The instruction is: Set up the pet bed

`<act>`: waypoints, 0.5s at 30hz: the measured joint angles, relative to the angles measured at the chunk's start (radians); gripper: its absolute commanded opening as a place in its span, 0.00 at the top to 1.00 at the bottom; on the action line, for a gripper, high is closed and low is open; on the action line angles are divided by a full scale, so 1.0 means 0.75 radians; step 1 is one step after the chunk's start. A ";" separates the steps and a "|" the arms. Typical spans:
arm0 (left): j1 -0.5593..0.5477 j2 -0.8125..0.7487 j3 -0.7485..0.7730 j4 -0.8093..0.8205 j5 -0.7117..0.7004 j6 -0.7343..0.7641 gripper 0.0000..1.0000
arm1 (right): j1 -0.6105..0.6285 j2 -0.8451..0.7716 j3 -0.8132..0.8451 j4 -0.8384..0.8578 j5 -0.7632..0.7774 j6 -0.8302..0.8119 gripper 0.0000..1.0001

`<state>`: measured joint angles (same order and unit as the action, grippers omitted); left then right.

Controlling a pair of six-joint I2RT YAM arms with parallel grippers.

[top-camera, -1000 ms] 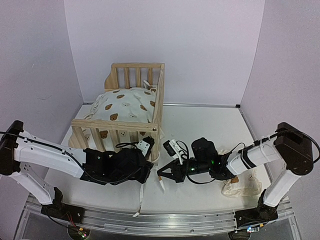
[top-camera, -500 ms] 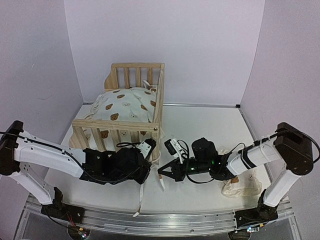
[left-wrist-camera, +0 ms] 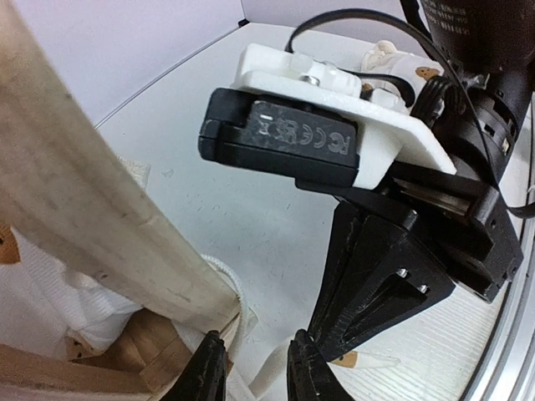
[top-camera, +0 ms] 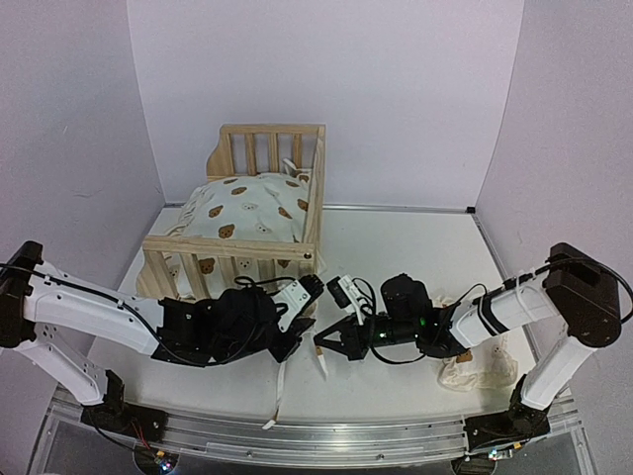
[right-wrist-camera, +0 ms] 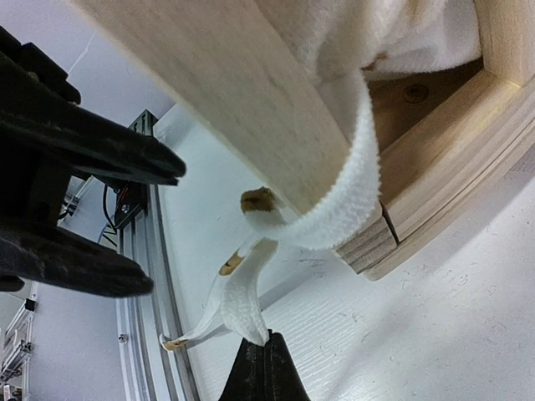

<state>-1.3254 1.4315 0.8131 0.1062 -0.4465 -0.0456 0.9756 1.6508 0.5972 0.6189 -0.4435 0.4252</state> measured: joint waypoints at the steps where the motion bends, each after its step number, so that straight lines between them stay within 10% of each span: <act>1: 0.004 0.014 0.000 0.014 -0.001 0.027 0.76 | 0.000 -0.004 -0.001 -0.001 -0.001 -0.001 1.00; 15: 0.033 0.184 0.001 0.070 -0.065 0.145 0.97 | 0.000 -0.010 -0.007 0.011 0.026 0.019 1.00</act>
<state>-1.3006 1.5696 0.8135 0.1589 -0.4950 0.0631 0.9756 1.6432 0.5919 0.6270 -0.4240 0.4397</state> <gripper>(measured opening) 0.096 0.017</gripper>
